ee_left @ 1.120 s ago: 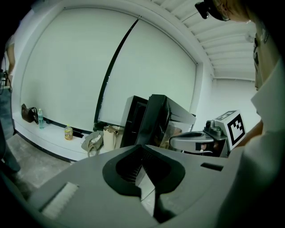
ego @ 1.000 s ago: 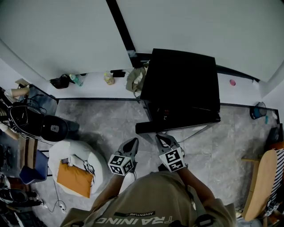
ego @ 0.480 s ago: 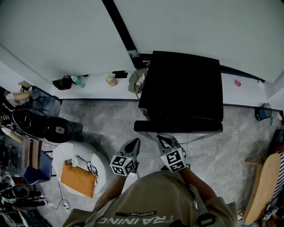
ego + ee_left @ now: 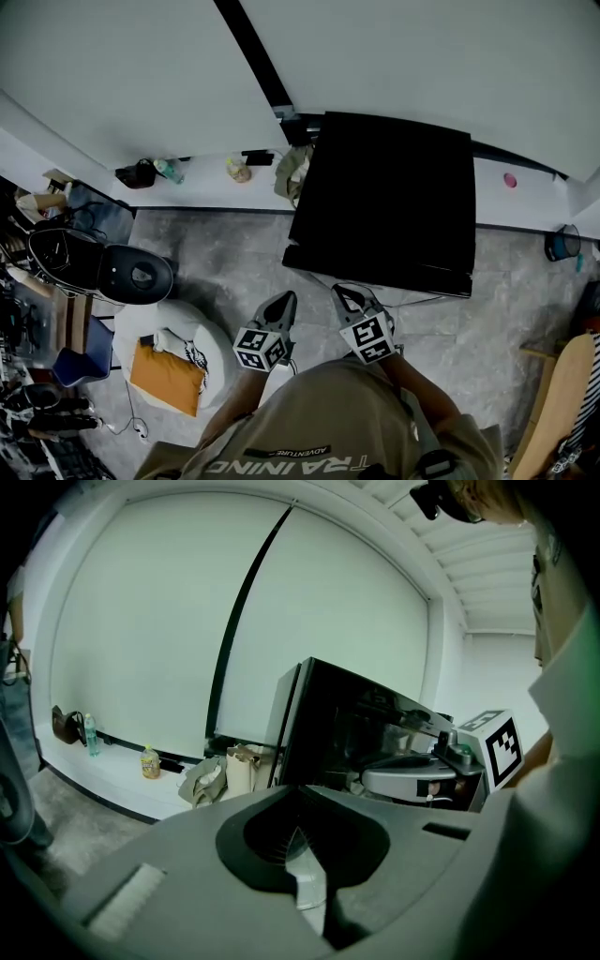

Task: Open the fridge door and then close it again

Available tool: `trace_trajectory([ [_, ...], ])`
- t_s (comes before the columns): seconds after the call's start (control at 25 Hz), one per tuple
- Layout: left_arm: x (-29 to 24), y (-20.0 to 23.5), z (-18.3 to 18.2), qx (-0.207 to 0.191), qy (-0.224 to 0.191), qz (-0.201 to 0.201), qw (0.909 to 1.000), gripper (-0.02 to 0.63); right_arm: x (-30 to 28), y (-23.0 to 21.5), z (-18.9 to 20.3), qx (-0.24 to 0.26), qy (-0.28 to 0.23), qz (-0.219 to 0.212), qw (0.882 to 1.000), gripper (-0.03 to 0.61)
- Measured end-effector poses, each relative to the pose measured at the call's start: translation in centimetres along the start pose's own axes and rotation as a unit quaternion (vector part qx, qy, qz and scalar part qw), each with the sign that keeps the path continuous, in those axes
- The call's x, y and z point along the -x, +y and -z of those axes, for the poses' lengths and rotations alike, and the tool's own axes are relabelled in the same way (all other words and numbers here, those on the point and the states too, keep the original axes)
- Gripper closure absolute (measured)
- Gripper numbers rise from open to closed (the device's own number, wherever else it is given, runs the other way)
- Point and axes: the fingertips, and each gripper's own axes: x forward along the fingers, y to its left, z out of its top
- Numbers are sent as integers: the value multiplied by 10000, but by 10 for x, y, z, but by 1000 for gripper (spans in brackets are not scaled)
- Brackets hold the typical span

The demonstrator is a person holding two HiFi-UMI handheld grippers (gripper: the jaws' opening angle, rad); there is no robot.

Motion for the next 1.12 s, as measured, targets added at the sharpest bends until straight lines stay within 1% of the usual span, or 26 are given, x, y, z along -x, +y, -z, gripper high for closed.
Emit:
trace_trajectory([
  [0.16,-11,2,0,18,25,-41,10000,612,-3,-6,-2,46,9,-114,9999,583],
  [0.4,-22,-4,-6,21,-41,-55,10000,612,0,-3,-1,128,-25,-310,9994,583],
  [0.56,-27,-6,-8,6,-40,-38,10000,612,-2,-4,-5,80,-119,-361,9992,583],
  [0.76,-26,-13,-3,-10,53,68,10000,612,1,-7,-5,-83,-217,-235,9995,583],
  [0.92,-20,-18,-7,-125,130,215,9996,612,1,-10,-6,-172,-220,-80,9996,583],
  [1.12,-1,-19,-6,-210,138,362,9990,612,8,-18,-4,-567,-258,392,9973,583],
])
